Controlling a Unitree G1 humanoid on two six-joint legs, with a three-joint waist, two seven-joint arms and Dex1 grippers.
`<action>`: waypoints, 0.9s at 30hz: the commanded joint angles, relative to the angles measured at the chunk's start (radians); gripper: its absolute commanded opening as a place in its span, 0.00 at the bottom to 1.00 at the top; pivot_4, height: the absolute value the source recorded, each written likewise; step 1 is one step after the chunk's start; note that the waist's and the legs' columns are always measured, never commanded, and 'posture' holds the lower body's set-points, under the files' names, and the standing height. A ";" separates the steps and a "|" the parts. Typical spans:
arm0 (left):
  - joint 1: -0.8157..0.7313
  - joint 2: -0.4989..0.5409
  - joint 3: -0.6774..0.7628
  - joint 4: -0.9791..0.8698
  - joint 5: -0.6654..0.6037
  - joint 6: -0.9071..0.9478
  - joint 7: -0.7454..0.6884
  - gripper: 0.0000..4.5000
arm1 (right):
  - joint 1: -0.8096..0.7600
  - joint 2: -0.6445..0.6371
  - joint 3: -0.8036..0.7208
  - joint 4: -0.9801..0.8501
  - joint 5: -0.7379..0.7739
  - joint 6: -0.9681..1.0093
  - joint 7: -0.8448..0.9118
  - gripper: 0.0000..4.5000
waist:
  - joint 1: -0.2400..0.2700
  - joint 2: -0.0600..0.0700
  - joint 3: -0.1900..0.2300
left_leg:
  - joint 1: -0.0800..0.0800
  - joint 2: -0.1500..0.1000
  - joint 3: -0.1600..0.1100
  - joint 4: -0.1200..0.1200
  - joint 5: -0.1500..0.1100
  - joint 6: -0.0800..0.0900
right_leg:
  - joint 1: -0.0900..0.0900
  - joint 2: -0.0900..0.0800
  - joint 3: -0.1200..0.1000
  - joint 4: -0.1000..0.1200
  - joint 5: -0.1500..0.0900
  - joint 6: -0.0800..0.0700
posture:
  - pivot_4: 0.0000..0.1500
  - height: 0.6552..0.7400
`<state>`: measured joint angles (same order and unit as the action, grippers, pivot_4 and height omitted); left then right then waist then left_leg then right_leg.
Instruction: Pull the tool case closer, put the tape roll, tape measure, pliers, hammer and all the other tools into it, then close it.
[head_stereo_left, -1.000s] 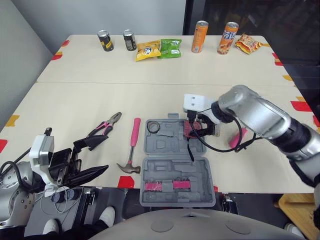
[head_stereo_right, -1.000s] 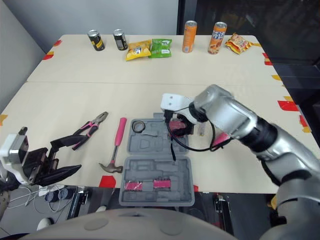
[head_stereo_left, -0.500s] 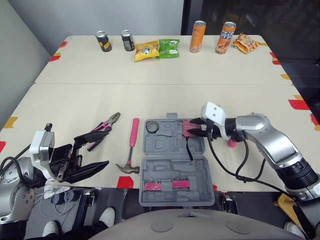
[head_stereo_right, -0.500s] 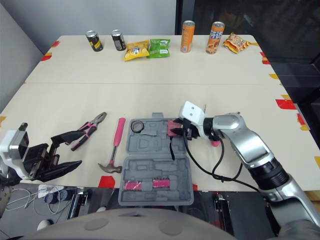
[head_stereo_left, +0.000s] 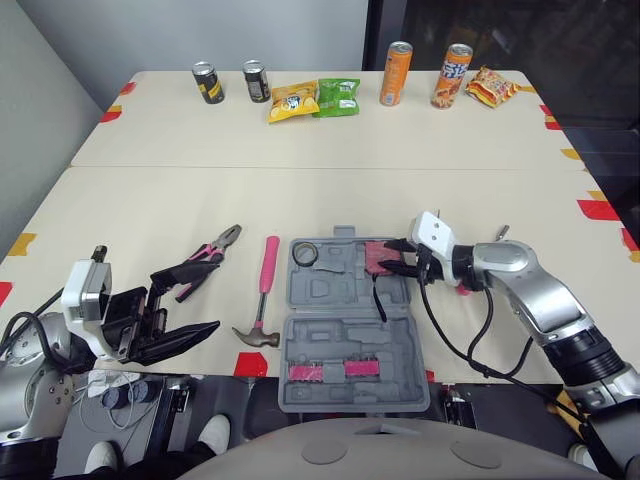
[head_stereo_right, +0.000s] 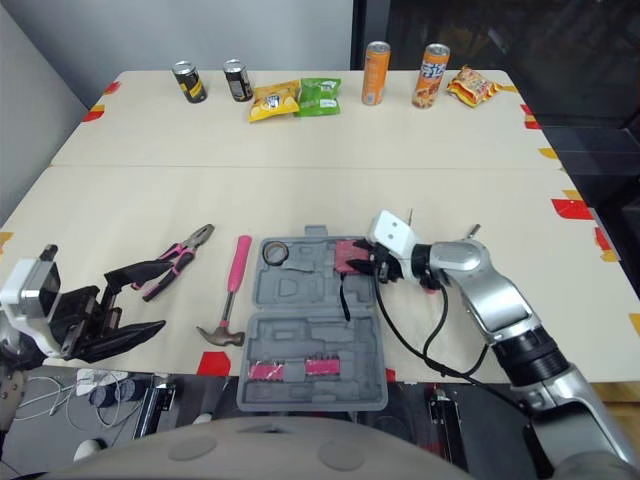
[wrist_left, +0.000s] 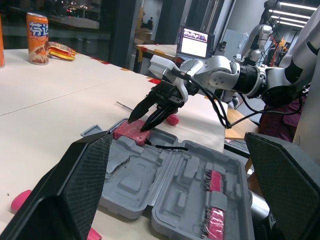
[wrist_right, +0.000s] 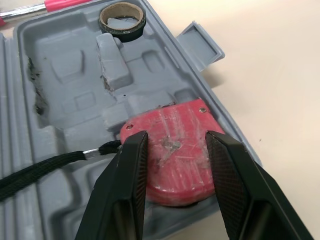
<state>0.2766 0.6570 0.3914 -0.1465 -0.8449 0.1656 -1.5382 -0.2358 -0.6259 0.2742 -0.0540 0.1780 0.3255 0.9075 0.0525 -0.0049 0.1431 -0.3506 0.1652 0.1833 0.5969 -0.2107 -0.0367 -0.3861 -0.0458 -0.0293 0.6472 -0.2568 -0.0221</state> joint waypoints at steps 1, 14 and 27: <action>-0.012 -0.007 -0.001 0.005 0.010 -0.018 -0.009 1.00 | 0.014 0.010 0.069 0.151 -0.088 -0.038 0.009 0.43 | -0.002 -0.001 -0.002 | 0.000 0.000 0.000 0.000 0.000 0.000 | 0.000 0.000 0.000 0.000 0.000 0.000 | 1.00 1.00; -0.013 -0.098 -0.001 -0.038 0.051 0.013 0.242 1.00 | 0.073 0.116 -0.190 0.104 0.164 -0.236 0.031 0.43 | 0.004 -0.006 -0.010 | 0.014 0.002 0.000 -0.003 -0.006 -0.009 | 0.016 0.002 0.000 -0.006 -0.001 -0.001 | 1.00 1.00; 0.025 -0.128 0.040 -0.200 0.040 0.171 0.651 1.00 | 0.272 0.076 -0.327 -0.204 0.296 -0.182 0.031 0.43 | -0.002 -0.004 -0.003 | 0.000 0.005 -0.002 -0.003 0.000 -0.001 | 0.003 0.006 -0.002 -0.008 0.000 -0.001 | 1.00 1.00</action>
<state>0.2897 0.5080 0.3854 -0.3239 -0.7666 0.3163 -0.8832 0.0145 -0.5250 -0.0174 -0.2033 0.4463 0.1495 0.9123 0.0507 -0.0091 0.1405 -0.3509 0.1703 0.1810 0.5936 -0.2113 -0.0377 -0.3829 -0.0395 -0.0316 0.6387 -0.2570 -0.0227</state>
